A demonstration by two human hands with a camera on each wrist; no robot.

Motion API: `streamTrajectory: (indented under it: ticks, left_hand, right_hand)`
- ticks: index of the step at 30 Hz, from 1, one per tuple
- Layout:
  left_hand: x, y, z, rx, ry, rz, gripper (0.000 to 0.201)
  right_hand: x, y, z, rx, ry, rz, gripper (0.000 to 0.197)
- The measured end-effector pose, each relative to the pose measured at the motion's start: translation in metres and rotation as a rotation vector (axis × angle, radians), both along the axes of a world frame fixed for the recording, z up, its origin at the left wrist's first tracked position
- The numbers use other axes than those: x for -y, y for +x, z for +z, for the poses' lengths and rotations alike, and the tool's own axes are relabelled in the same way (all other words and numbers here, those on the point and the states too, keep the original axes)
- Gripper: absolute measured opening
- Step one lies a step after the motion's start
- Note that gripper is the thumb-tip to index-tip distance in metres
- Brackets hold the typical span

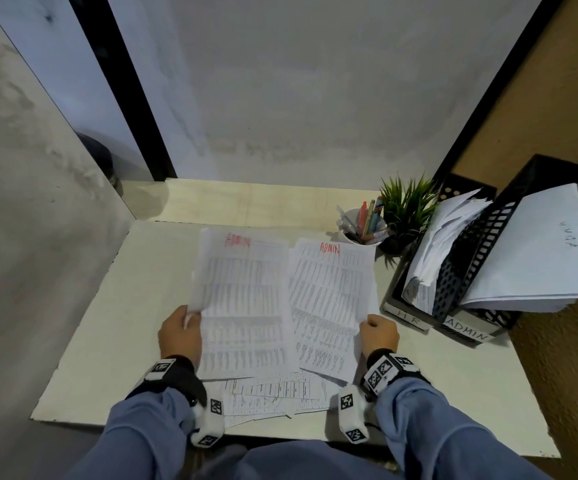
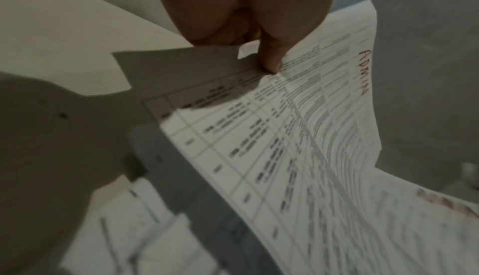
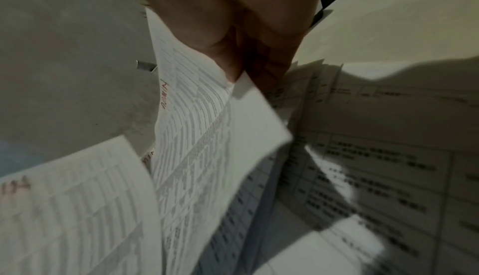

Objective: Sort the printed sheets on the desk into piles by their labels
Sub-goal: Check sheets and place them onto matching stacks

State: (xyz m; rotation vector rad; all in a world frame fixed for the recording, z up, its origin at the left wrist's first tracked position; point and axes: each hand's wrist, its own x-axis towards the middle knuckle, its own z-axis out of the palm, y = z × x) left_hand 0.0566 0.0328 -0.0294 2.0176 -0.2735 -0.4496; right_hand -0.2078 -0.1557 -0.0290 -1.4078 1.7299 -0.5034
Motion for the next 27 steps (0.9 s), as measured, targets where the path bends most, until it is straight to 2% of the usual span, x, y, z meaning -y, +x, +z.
streamTrajectory:
  ticks: [3, 6, 8, 10, 13, 15, 17, 20, 22, 23, 25, 27]
  left_hand:
    - [0.021, -0.02, 0.01, -0.034, -0.025, -0.113, 0.009]
    - [0.04, -0.044, 0.022, -0.06, -0.034, -0.269, 0.011]
    - [0.05, -0.056, 0.023, -0.142, -0.04, -0.347, 0.008]
    - [0.058, -0.063, 0.022, -0.285, -0.071, -0.365, 0.01]
    - [0.061, -0.062, 0.012, -0.417, -0.147, -0.31, 0.037]
    - [0.063, -0.062, 0.011, -0.427, -0.155, -0.293, 0.037]
    - [0.062, -0.063, 0.015, -0.428, -0.159, -0.235, 0.024]
    - [0.058, -0.058, 0.009, -0.398, -0.158, -0.168, 0.027]
    - [0.057, -0.053, -0.001, -0.35, -0.132, -0.2, 0.021]
    - [0.057, -0.051, -0.006, -0.319, -0.072, -0.21, 0.02]
    - [0.058, -0.052, -0.008, -0.285, 0.025, -0.198, 0.029]
    - [0.058, -0.051, -0.008, -0.252, 0.025, -0.251, 0.035]
  right_hand:
    - [-0.001, 0.001, 0.002, 0.056, 0.016, 0.016, 0.043]
    - [-0.003, 0.002, -0.001, 0.176, 0.053, 0.073, 0.037]
    - [-0.006, 0.001, 0.002, 0.247, 0.099, 0.076, 0.032]
    - [-0.003, -0.003, 0.006, 0.274, 0.141, 0.104, 0.04]
    - [0.002, -0.008, 0.004, 0.31, 0.19, 0.128, 0.039]
    - [0.004, -0.01, 0.0, 0.366, 0.242, 0.106, 0.031]
    - [0.001, -0.01, 0.006, 0.45, 0.321, 0.041, 0.029]
    - [-0.005, -0.007, 0.025, 0.711, 0.468, -0.029, 0.006]
    - [-0.002, -0.004, 0.028, 0.824, 0.54, -0.011, 0.014]
    - [0.0, -0.002, 0.03, 0.821, 0.547, -0.007, 0.019]
    - [0.003, 0.003, 0.028, 0.789, 0.519, 0.044, 0.022]
    - [0.003, 0.009, 0.028, 0.743, 0.425, 0.087, 0.023]
